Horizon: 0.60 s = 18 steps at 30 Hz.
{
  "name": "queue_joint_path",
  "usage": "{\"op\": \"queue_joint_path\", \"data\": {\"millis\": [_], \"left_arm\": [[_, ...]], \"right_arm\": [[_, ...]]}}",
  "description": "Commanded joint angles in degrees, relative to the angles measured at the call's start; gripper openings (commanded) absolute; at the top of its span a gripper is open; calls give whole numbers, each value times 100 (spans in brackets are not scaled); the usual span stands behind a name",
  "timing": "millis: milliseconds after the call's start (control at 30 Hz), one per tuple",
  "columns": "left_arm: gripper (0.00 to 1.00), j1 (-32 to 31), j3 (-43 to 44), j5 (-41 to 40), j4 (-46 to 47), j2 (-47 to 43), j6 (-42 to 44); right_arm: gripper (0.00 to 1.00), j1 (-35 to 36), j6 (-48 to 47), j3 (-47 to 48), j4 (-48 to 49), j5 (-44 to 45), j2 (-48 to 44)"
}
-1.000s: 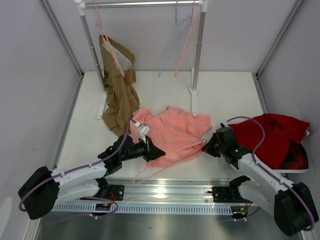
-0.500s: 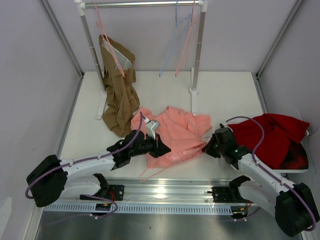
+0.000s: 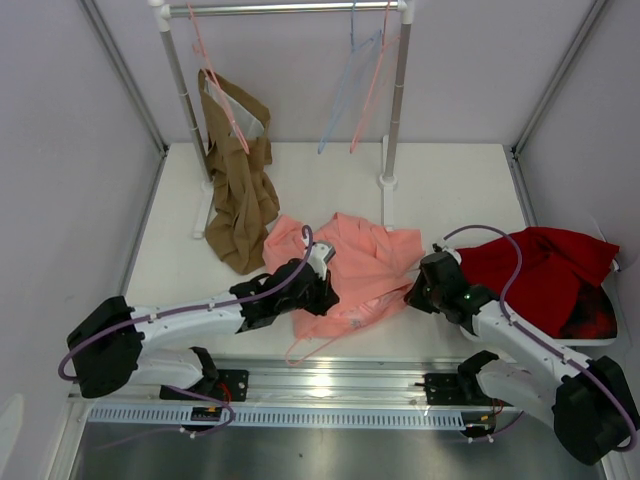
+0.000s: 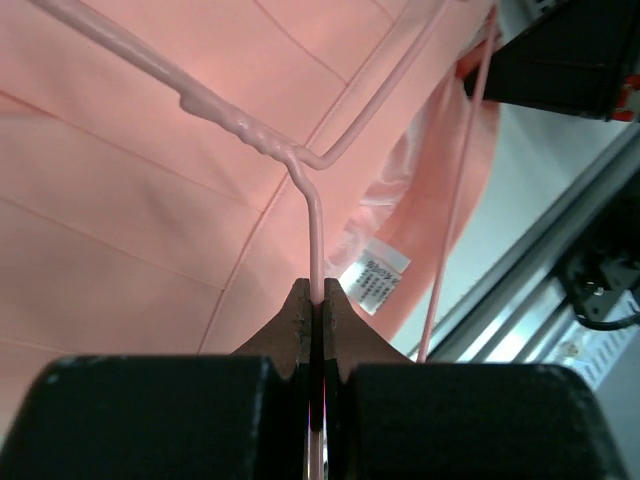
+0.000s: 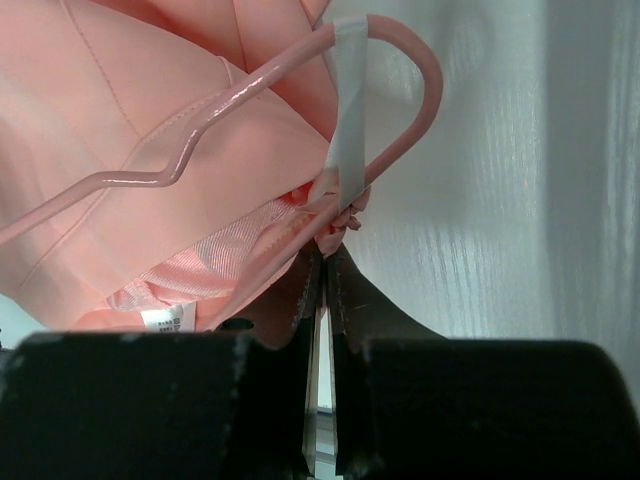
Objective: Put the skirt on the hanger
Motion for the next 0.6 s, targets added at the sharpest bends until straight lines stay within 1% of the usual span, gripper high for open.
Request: {"op": "queue_joint_path", "data": {"millis": [0,67,100,133,200,233,300,333,400,433,567], "left_arm": [[0,-145,331,-569,-531,69,182],[0,-163,341,-630,-584,69,174],[0,-181,367,-640,-584,104,174],[0,-189,376,-640,-593,122,182],[0,-216,393,-648,-593,175,174],[0,-225,411,-657,-593,218,174],[0,-260,428,-683,-584,263,165],[0,-269,437,-692,-576,263,156],[0,-277,429,-701,-558,298,156],[0,-277,437,-693,-558,307,147],[0,-277,429,-692,-549,298,156]], "right_arm": [[0,114,-31,295,37,127,120],[4,149,21,295,-85,293,208],[8,149,30,321,-138,355,235],[19,158,39,330,-225,399,252],[28,166,22,383,-288,452,288],[36,166,13,392,-323,444,296],[41,193,-5,435,-384,496,262],[45,202,4,496,-472,531,244],[47,228,-5,558,-569,618,165],[46,245,4,628,-647,654,121],[38,272,-40,822,-771,777,-134]]}}
